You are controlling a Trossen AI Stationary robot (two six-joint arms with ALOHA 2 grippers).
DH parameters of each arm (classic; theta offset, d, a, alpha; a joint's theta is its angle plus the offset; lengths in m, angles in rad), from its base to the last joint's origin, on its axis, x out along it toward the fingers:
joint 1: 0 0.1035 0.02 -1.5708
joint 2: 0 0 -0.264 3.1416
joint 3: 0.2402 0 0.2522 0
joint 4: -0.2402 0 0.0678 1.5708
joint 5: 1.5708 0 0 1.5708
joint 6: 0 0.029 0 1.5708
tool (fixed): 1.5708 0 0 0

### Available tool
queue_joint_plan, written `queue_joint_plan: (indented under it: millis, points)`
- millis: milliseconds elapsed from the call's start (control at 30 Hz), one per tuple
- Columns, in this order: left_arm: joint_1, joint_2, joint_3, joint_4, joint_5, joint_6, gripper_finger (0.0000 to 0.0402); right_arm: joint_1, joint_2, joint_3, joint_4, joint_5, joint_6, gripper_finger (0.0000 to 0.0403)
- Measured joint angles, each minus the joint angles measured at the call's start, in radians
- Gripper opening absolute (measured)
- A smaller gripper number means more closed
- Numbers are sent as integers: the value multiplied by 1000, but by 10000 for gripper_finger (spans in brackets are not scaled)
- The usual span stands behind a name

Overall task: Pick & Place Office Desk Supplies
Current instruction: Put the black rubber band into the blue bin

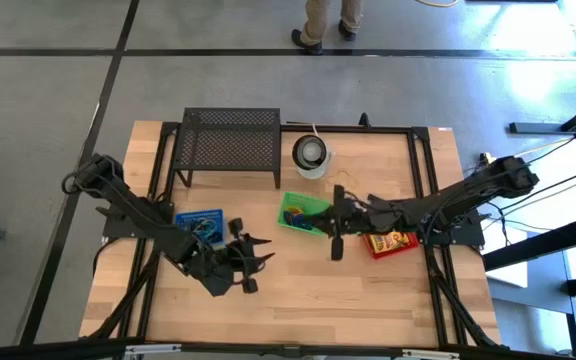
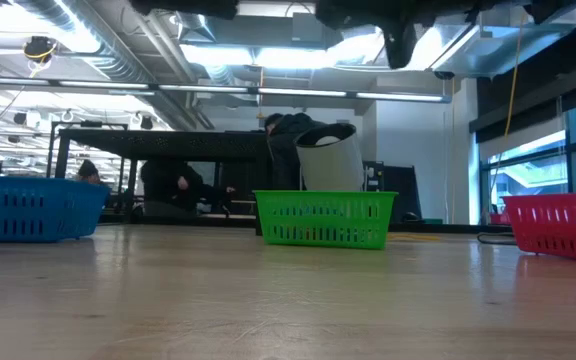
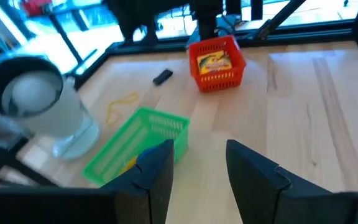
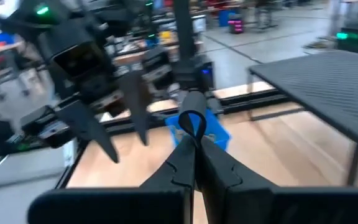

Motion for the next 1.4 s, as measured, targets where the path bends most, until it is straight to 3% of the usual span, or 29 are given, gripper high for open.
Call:
queue_joint_plan:
  millis: [167, 333, 567, 933, 1233, 1400]
  points:
    - [31, 57, 0, 186, 38, 132, 142, 25, 50, 0, 52, -76, -105, 11]
    - [61, 97, 0, 358, 103, 219, 142, 28, 55, 0, 75, -87, -157, 21]
    - [106, 123, 0, 461, 184, 282, 142, 31, 55, 0, 84, -267, -184, 22]
    - [134, 123, 0, 512, 246, 263, 142, 34, 55, 0, 96, -276, -193, 18]
    - [188, 123, 0, 566, 410, 209, 142, 35, 54, 0, 95, -264, -220, 18]
    - [193, 123, 0, 566, 443, 209, 141, 34, 53, 0, 98, -253, -220, 18]
